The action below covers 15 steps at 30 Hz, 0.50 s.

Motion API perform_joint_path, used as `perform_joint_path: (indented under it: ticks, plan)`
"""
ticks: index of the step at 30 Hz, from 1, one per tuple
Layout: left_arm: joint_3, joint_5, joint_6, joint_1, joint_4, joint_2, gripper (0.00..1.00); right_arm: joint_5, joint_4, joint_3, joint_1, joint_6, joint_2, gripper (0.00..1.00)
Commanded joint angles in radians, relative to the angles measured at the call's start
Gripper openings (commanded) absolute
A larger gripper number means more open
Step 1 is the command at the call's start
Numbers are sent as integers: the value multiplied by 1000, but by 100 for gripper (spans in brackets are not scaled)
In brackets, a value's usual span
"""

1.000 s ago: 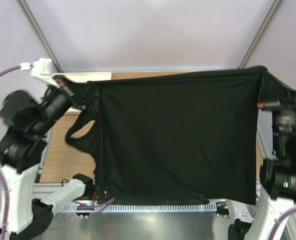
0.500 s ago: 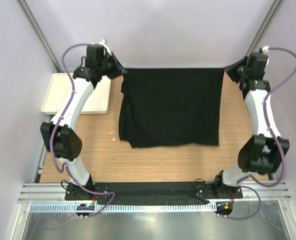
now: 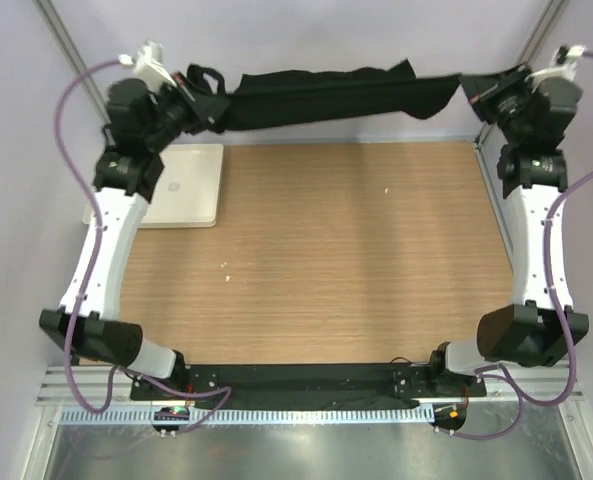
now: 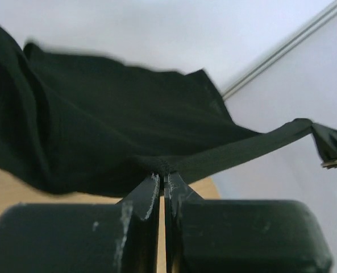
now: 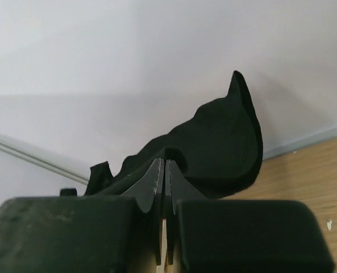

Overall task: Fold and stack the tank tops
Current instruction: Flatten the tank top out

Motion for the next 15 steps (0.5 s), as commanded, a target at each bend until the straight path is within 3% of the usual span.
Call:
perform_joint_path:
  ticks: [1, 4, 6, 8, 15]
  plan:
    - [-254, 26, -26, 0, 117, 67, 0, -15, 103, -278, -17, 37, 46, 1]
    - [-510, -15, -78, -52, 155, 47, 0, -18, 167, -522, -20, 39, -6, 1]
    - [-603, -50, -86, -85, 155, 19, 0, -12, 183, -633, -25, 27, -58, 1]
    - [-757, -150, -106, -150, 178, -36, 0, 43, 128, -800, -28, -1, -110, 1]
    - [-1066, -256, -163, -322, 189, -145, 0, 180, 8, -1058, -32, -68, -267, 1]
